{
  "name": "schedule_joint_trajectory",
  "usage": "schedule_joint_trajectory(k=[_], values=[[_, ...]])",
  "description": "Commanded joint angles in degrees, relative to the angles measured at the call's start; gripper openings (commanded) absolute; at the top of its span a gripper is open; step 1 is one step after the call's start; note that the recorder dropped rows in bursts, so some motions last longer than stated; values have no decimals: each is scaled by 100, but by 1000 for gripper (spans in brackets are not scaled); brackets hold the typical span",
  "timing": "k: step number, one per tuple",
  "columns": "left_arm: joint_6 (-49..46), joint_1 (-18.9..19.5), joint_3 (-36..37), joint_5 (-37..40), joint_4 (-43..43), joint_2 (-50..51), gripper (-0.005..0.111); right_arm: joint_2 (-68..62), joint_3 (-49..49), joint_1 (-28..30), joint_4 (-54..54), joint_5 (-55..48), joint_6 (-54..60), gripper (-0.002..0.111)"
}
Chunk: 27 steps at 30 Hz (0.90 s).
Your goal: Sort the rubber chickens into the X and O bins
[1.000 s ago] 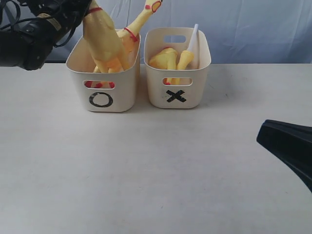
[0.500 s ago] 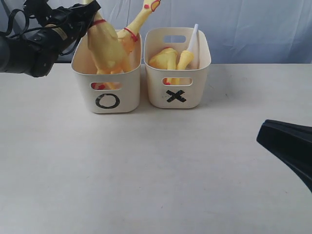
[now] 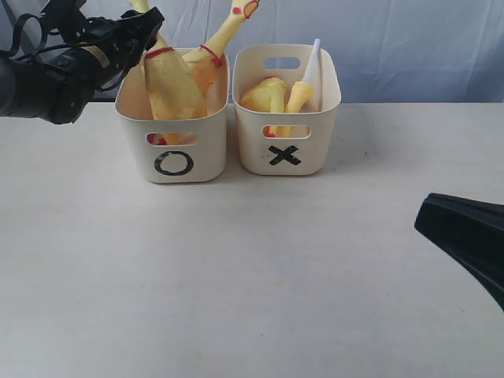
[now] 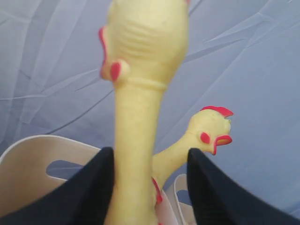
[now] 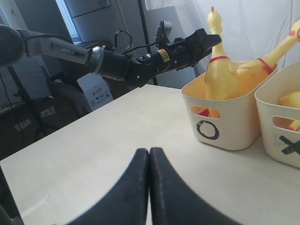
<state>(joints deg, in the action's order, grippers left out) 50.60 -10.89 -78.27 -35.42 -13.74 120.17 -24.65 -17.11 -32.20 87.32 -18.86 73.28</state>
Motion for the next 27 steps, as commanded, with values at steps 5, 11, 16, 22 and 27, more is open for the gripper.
schedule_joint_trajectory(k=[5, 11, 16, 22, 27], values=[[36, -68, -55, -49, -43, -40, 62, 38, 32, 21, 11, -1, 16, 0], [36, -68, -55, 110, -263, -64, 62, 38, 32, 21, 11, -1, 16, 0], [-74, -68, -55, 550, -280, -216, 62, 38, 32, 21, 11, -1, 16, 0], [-174, -68, -55, 844, -511, -517, 62, 38, 32, 21, 11, -1, 16, 0], [-174, -68, -55, 1414, -830, -856, 62, 38, 32, 21, 11, -1, 16, 0]])
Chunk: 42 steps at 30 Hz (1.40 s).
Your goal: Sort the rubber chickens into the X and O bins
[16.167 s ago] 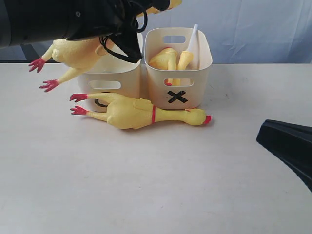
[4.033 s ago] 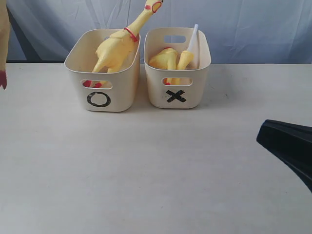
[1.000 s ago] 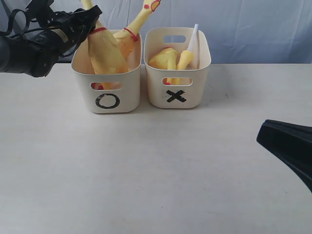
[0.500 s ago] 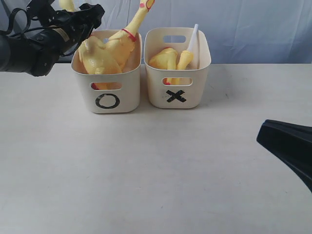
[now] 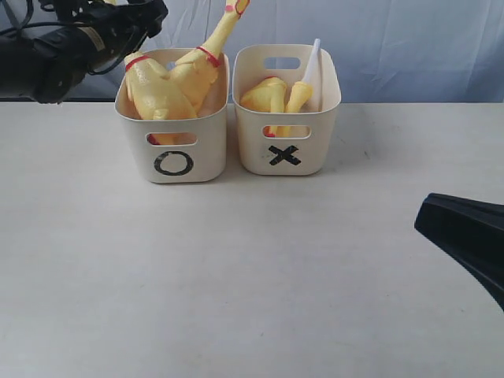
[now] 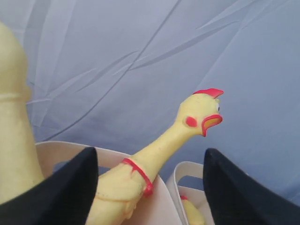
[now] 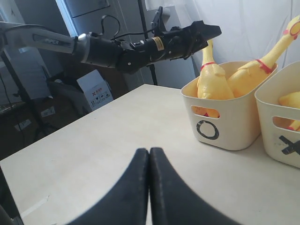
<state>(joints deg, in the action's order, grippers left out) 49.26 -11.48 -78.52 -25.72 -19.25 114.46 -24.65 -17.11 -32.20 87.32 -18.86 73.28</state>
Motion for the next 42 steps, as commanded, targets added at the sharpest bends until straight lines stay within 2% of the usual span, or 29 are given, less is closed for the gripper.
schedule_joint_trajectory(k=[1, 4, 6, 9, 13, 20, 32, 36, 42], values=[[-40, -9, -30, 605, -454, -375, 61, 38, 32, 21, 11, -1, 16, 0], [-40, -9, -30, 1289, -949, -644, 56, 38, 32, 21, 11, -1, 16, 0], [-40, -9, -30, 1782, -1441, -823, 44, 38, 32, 21, 11, -1, 16, 0], [-40, -9, 43, 2466, -1861, -1074, 20, 38, 32, 21, 11, -1, 16, 0], [-40, -9, 397, 2625, -2162, -1464, 0, 38, 32, 21, 11, -1, 16, 0], [-50, -9, 1123, 2832, -2588, -2256, 0, 38, 32, 21, 11, -1, 16, 0], [-50, -9, 3156, 2704, -2805, -4374, 0, 38, 32, 21, 11, -1, 16, 0], [-38, -9, 4269, 2695, -2830, -5713, 0, 38, 32, 21, 11, -1, 16, 0], [-38, -9, 5171, 2714, -2830, -7351, 0, 38, 32, 21, 11, -1, 16, 0]])
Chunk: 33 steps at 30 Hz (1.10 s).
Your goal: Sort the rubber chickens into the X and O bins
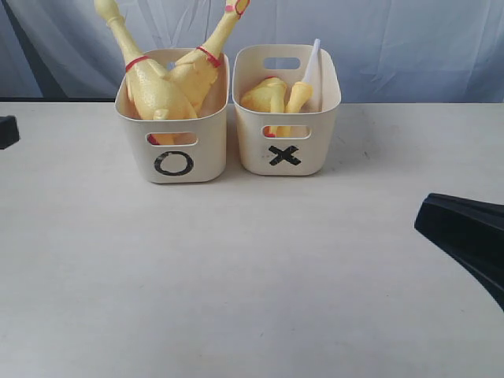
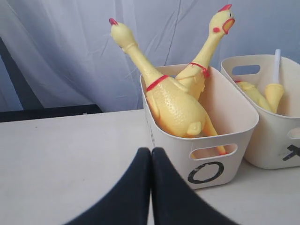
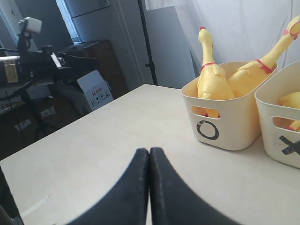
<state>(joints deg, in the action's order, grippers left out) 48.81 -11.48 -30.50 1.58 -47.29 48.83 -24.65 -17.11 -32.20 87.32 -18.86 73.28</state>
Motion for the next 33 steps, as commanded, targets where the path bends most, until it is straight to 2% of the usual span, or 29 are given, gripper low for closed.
schedule_joint_trajectory(k=[1, 9, 18, 22, 29, 33], values=[[7, -9, 423, 14, -26, -928, 0, 38, 32, 21, 11, -1, 16, 0], [7, -9, 527, 1388, -12, -1853, 0, 38, 32, 21, 11, -1, 16, 0], [7, -9, 527, 1363, -12, -1877, 0, 334, 32, 95, 11, -14, 16, 0], [7, -9, 527, 1363, -12, -1877, 0, 866, 32, 518, 11, -23, 16, 0], [7, 12, 527, 1363, -12, -1933, 0, 1798, 32, 1591, 11, -11, 16, 0], [7, 381, 527, 1280, -12, -2333, 0, 2080, 32, 2138, 11, -11, 16, 0]])
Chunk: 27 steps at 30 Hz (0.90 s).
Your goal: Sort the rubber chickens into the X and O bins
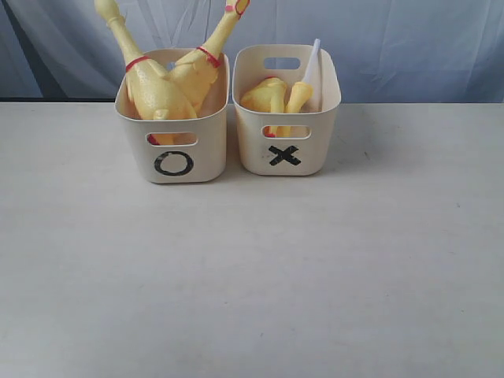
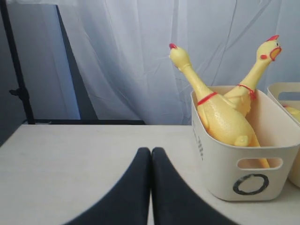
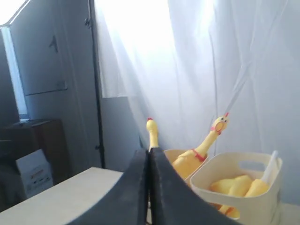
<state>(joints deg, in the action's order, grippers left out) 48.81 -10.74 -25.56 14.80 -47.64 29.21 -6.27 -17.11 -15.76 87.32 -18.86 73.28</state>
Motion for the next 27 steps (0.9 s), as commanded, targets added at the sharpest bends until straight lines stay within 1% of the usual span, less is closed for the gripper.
schedule_joint_trajectory(k=[1, 6, 9, 18, 27], values=[[7, 408, 33, -42, 22, -525, 0, 296, 32, 601, 11, -11, 16, 0], [7, 1131, 33, -30, 22, -1412, 0, 627, 32, 1128, 11, 28, 16, 0], [7, 1345, 33, -20, 22, -1845, 0, 627, 32, 1238, 11, 28, 16, 0], [7, 1347, 33, -45, 22, -2876, 0, 627, 32, 1238, 11, 27, 16, 0], [7, 1336, 33, -25, 11, -2921, 0, 627, 32, 1238, 11, 27, 16, 0]])
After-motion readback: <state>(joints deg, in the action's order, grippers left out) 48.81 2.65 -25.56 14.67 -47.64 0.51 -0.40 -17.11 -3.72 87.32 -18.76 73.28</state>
